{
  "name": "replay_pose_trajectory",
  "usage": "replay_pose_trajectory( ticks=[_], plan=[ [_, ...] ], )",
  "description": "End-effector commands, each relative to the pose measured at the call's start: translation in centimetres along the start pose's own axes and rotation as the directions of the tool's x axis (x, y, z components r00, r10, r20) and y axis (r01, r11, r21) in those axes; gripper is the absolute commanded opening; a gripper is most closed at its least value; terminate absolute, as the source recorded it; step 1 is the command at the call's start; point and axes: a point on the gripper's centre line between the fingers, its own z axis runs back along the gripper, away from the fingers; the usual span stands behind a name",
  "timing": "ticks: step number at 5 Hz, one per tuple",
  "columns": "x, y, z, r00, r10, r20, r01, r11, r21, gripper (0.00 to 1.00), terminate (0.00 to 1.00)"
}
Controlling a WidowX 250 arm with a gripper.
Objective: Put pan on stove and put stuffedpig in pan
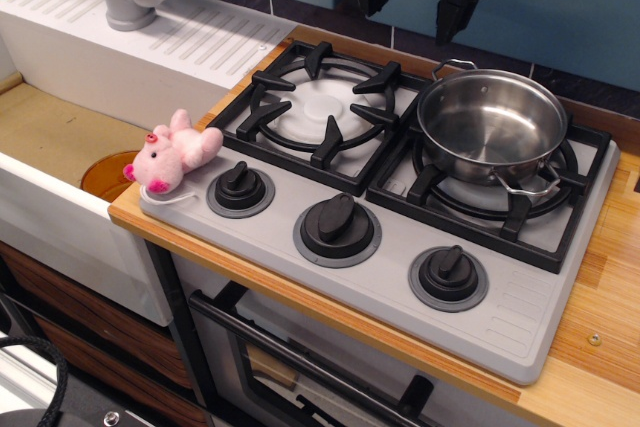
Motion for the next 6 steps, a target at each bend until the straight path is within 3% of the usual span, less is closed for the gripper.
replay_pose_trajectory(
  ticks=[1, 2, 4, 5, 6],
  plan=[
    [0.0, 0.0, 0.0, 1.0, 0.0, 0.0, 0.0, 1.0, 0.0, 1.0, 0.0],
    [0.0, 0.1, -2.4, 0.999, -0.034, 0.029, 0.035, 0.998, -0.044, 1.0, 0.0],
    [-0.2, -0.7, -6.7, 0.994, -0.024, 0.106, 0.031, 0.997, -0.064, 1.0, 0.0],
    [-0.5, -1.4, -7.8, 0.994, -0.019, 0.107, 0.025, 0.998, -0.057, 1.0, 0.0],
    [-0.5, -1.6, -7.9, 0.997, -0.009, 0.077, 0.014, 0.998, -0.058, 0.0, 0.0]
  ],
)
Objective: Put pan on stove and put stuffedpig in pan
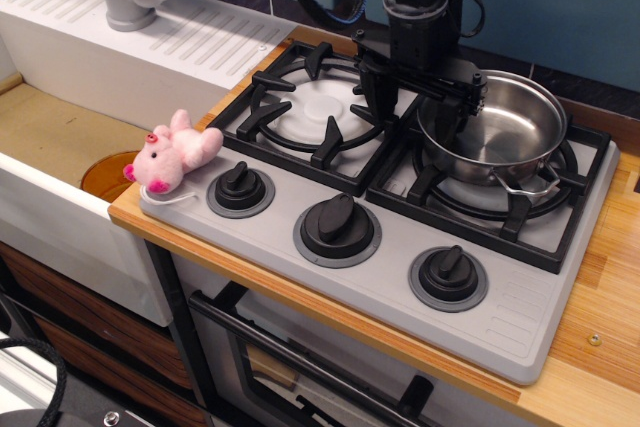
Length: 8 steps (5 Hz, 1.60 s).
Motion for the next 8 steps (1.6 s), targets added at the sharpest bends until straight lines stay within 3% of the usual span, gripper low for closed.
replay_pose_trajectory(
  ticks=[1, 3, 5, 8],
  plan=[
    [0.7, -0.2, 0.4, 1.0, 0.011, 0.003, -0.011, 1.0, 0.017, 0.0, 0.0],
    [1.3, -0.5, 0.9, 1.0, 0.003, -0.01, -0.003, 1.0, 0.014, 0.0, 0.0],
    [1.6, 0.1, 5.0, 0.998, 0.006, -0.055, -0.003, 0.998, 0.06, 0.0, 0.0],
    [3.6, 5.2, 8.8, 0.992, -0.06, -0.114, 0.072, 0.991, 0.109, 0.0, 0.0]
  ],
)
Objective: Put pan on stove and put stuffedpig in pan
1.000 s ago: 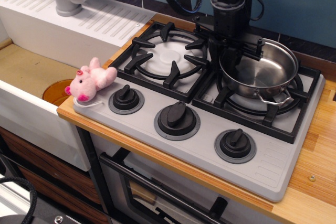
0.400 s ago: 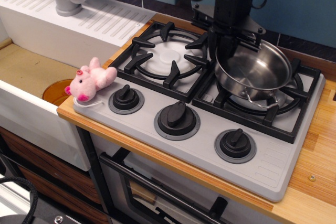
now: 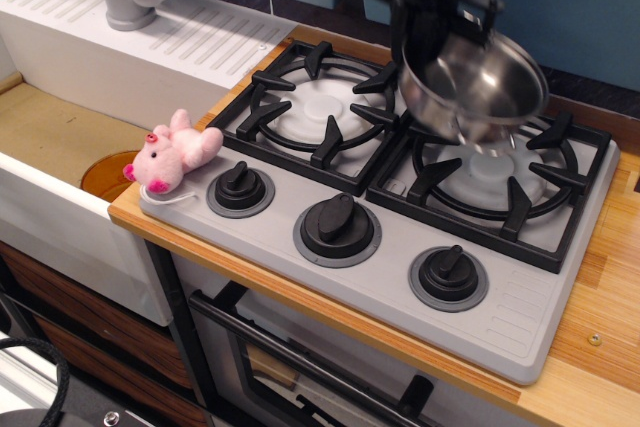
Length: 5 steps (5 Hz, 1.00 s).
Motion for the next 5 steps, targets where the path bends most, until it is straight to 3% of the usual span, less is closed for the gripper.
replay_pose_trajectory(
  ticks=[1, 2, 4, 5],
  plan=[
    [1.8, 6.7, 3.6, 0.996, -0.058, 0.07, 0.053, 0.996, 0.073, 0.0, 0.0],
    [1.8, 9.6, 3.2, 0.994, -0.076, 0.078, 0.068, 0.992, 0.104, 0.0, 0.0],
    [0.3, 12.1, 1.0, 0.996, -0.062, 0.068, 0.055, 0.994, 0.091, 0.0, 0.0],
    [0.1, 12.0, -0.3, 0.995, -0.043, 0.088, 0.036, 0.995, 0.089, 1.0, 0.0]
  ],
)
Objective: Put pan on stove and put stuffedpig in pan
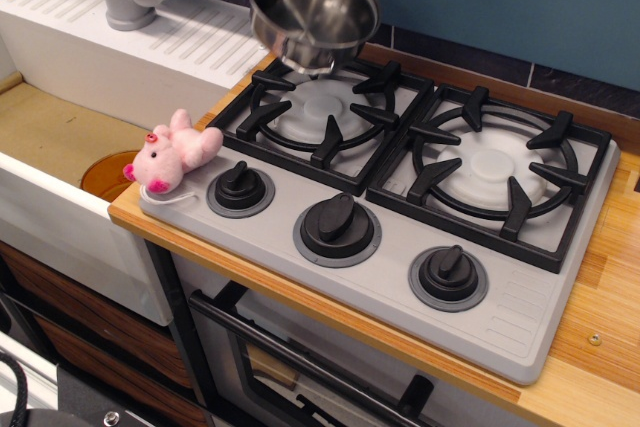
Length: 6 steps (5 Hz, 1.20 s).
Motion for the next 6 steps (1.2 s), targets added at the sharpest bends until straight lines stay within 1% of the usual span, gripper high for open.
replay_pose_trajectory(
  ticks=[1, 2, 3, 5, 6],
  plan=[
    [1.3, -0.2, 0.4, 0.999, 0.038, 0.037, -0.039, 0.999, 0.006, 1.0, 0.0],
    [2.5, -0.3, 0.8, 0.999, 0.03, 0.032, -0.03, 1.0, -0.006, 1.0, 0.0],
    [2.6, -0.3, 2.1, 1.0, 0.021, 0.011, -0.021, 1.0, -0.004, 1.0, 0.0],
    [1.1, -0.3, 5.1, 0.998, -0.018, -0.054, 0.019, 1.0, 0.01, 1.0, 0.0],
    [0.5, -0.7, 6.1, 0.993, -0.08, -0.085, 0.085, 0.995, 0.051, 1.0, 0.0]
  ],
)
